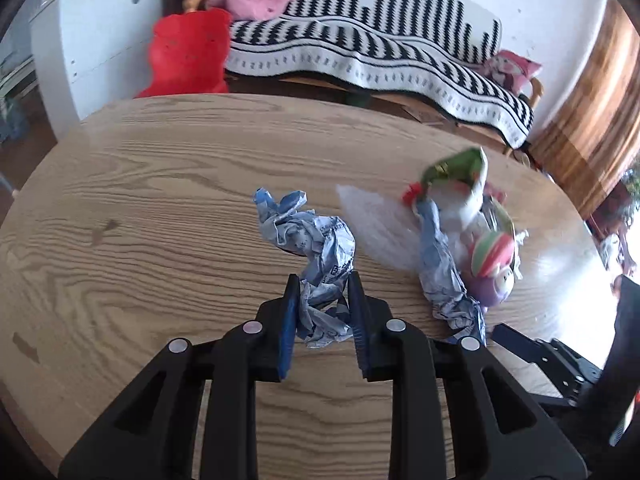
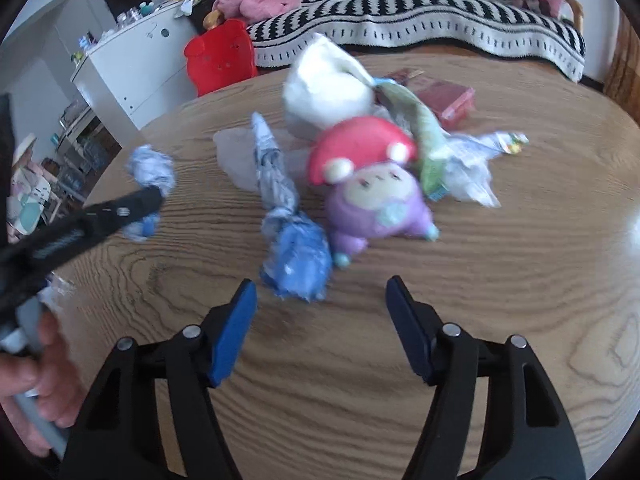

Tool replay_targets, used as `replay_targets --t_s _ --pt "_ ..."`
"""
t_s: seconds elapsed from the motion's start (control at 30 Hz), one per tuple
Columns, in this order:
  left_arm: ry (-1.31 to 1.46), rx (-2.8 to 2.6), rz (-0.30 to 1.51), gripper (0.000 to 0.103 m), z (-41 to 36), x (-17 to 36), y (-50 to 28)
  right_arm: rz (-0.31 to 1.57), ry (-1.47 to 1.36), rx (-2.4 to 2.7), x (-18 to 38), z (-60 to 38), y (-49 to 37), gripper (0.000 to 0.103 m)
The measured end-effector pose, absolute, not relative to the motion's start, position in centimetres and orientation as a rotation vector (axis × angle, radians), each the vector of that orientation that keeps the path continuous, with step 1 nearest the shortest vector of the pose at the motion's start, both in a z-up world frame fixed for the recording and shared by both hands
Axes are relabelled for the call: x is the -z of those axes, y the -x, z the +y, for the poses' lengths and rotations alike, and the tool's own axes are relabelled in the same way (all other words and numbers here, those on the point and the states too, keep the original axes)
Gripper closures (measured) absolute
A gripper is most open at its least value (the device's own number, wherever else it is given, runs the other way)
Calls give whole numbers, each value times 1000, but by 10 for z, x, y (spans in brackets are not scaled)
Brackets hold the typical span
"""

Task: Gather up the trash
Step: 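Grasp crumpled blue-white paper with the left tool while the right tool grasps blue foil paper, then carry both papers over the bin and open both tools to drop them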

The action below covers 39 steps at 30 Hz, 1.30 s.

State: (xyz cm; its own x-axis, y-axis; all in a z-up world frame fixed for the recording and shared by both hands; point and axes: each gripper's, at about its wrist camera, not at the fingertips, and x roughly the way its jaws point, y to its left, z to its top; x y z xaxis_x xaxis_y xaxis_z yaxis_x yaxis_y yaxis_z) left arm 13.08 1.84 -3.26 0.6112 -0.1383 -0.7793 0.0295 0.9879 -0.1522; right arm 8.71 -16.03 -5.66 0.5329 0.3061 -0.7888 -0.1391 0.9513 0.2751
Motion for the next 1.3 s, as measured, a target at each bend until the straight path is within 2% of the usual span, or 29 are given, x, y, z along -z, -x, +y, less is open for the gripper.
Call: replay_targets --t_s 0.1,0.17,0.43,0.63,0.83,1.0,1.3 --pt "147 92 912 79 25 30 -128 969 -200 -264 58 -150 -95 49" --pt "149 91 919 79 25 30 -129 974 -179 -251 59 -144 -97 75" --pt "153 134 914 79 11 22 -119 906 -196 -289 30 -157 -66 77" --pt "152 216 893 79 -24 10 -105 848 -242 -259 -2 -218 -27 77" --pt "92 381 853 79 -105 -1 -76 817 -266 -93 -14 -307 20 77" --pt "-4 573 834 79 -208 -1 -33 806 -308 84 -11 -401 75 77" --pt "-134 892 817 79 -362 15 63 832 -422 376 30 -550 195 77"
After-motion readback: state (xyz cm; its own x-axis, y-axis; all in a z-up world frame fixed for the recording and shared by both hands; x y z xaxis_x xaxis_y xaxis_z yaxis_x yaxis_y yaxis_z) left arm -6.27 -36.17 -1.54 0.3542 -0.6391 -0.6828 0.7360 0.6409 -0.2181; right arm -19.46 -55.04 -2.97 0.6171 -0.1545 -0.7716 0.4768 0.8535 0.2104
